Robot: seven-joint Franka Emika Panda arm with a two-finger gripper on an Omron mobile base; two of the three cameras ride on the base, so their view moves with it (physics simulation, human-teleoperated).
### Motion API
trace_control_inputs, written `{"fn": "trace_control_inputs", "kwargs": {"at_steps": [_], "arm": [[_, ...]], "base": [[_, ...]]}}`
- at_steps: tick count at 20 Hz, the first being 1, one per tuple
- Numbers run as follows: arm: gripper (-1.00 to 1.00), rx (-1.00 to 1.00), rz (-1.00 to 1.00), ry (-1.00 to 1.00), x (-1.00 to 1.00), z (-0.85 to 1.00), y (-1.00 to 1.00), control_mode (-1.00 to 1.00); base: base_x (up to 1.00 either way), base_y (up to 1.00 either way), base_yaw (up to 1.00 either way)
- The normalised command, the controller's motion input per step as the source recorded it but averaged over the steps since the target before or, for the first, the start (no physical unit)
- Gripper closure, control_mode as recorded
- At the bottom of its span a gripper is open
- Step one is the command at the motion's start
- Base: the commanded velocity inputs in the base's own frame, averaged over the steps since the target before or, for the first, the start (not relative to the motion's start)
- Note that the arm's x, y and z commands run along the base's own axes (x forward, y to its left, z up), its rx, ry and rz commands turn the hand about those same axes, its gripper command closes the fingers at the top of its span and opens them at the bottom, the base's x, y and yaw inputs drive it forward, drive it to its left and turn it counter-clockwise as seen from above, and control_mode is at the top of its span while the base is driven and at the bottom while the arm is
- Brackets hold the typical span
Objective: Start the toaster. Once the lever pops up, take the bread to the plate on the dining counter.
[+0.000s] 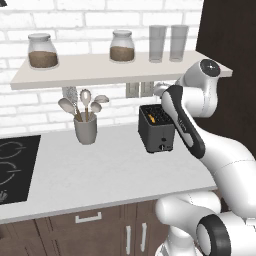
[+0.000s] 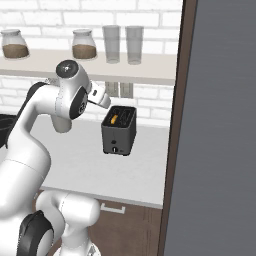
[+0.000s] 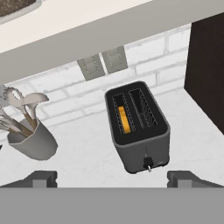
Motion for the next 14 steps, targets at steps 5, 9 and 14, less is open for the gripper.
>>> {"fn": "trace_control_inputs", "kwargs": {"at_steps": [5, 9, 14], "arm": [[-1.00, 0.00, 0.00, 0.00, 0.00, 0.00, 0.00, -1.00], [-1.00, 0.00, 0.00, 0.00, 0.00, 0.00, 0.00, -1.00], [-1.00, 0.00, 0.00, 0.00, 0.00, 0.00, 0.00, -1.00]], "base": [[0.00, 0.00, 0.00], [0.00, 0.00, 0.00], [0.00, 0.00, 0.00]]}}
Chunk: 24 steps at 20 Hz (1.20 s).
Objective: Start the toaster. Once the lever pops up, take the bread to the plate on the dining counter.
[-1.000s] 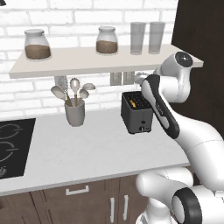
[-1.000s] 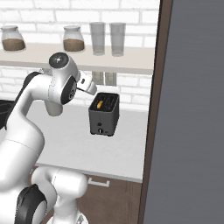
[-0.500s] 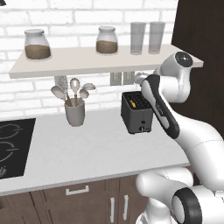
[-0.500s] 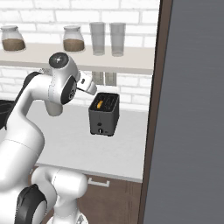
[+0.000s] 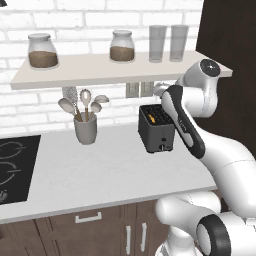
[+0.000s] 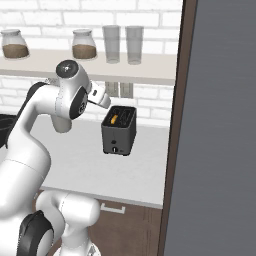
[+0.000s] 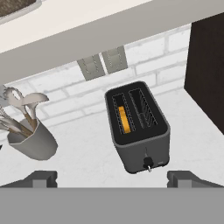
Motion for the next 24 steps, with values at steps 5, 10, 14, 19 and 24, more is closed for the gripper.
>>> {"fn": "trace_control_inputs", "kwargs": {"at_steps": [5, 10, 14, 19, 24], "arm": [[-1.00, 0.00, 0.00, 0.00, 0.00, 0.00, 0.00, -1.00], [-1.00, 0.00, 0.00, 0.00, 0.00, 0.00, 0.00, -1.00], [-1.00, 0.00, 0.00, 0.00, 0.00, 0.00, 0.00, -1.00], [-1.00, 0.00, 0.00, 0.00, 0.00, 0.00, 0.00, -1.00], [-1.00, 0.00, 0.00, 0.00, 0.00, 0.00, 0.00, -1.00]], "base": [[0.00, 0.00, 0.00], [0.00, 0.00, 0.00], [0.00, 0.00, 0.00], [0.00, 0.00, 0.00], [0.00, 0.00, 0.00]]}}
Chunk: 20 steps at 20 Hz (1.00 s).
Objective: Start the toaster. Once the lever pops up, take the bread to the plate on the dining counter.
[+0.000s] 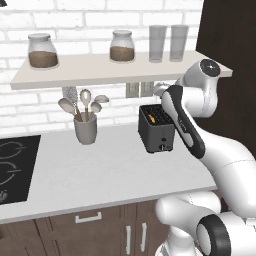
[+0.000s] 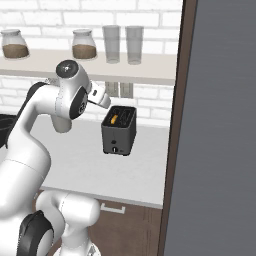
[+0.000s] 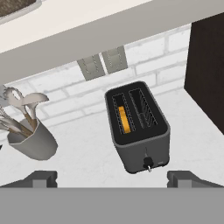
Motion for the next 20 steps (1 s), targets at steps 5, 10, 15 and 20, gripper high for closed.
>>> {"fn": "trace_control_inputs", "kwargs": {"at_steps": [5, 10, 15, 20], "arm": [[-1.00, 0.00, 0.00, 0.00, 0.00, 0.00, 0.00, -1.00], [-1.00, 0.00, 0.00, 0.00, 0.00, 0.00, 0.00, -1.00], [-1.00, 0.00, 0.00, 0.00, 0.00, 0.00, 0.00, -1.00], [-1.00, 0.00, 0.00, 0.00, 0.00, 0.00, 0.00, -1.00]], "base": [[0.00, 0.00, 0.00], [0.00, 0.00, 0.00], [0.00, 0.00, 0.00], [0.00, 0.00, 0.00]]}}
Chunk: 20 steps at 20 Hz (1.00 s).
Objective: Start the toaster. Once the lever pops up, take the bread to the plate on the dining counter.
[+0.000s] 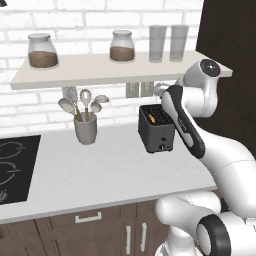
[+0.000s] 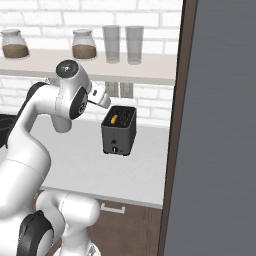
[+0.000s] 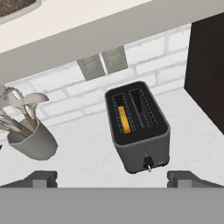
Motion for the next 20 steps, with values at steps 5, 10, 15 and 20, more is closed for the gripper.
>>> {"fn": "trace_control_inputs", "kwargs": {"at_steps": [5, 10, 15, 20], "arm": [[-1.00, 0.00, 0.00, 0.00, 0.00, 0.00, 0.00, -1.00], [-1.00, 0.00, 0.00, 0.00, 0.00, 0.00, 0.00, -1.00], [-1.00, 0.00, 0.00, 0.00, 0.00, 0.00, 0.00, -1.00], [-1.00, 0.00, 0.00, 0.00, 0.00, 0.00, 0.00, -1.00]], "base": [[0.00, 0.00, 0.00], [0.00, 0.00, 0.00], [0.00, 0.00, 0.00], [0.00, 0.00, 0.00]]}}
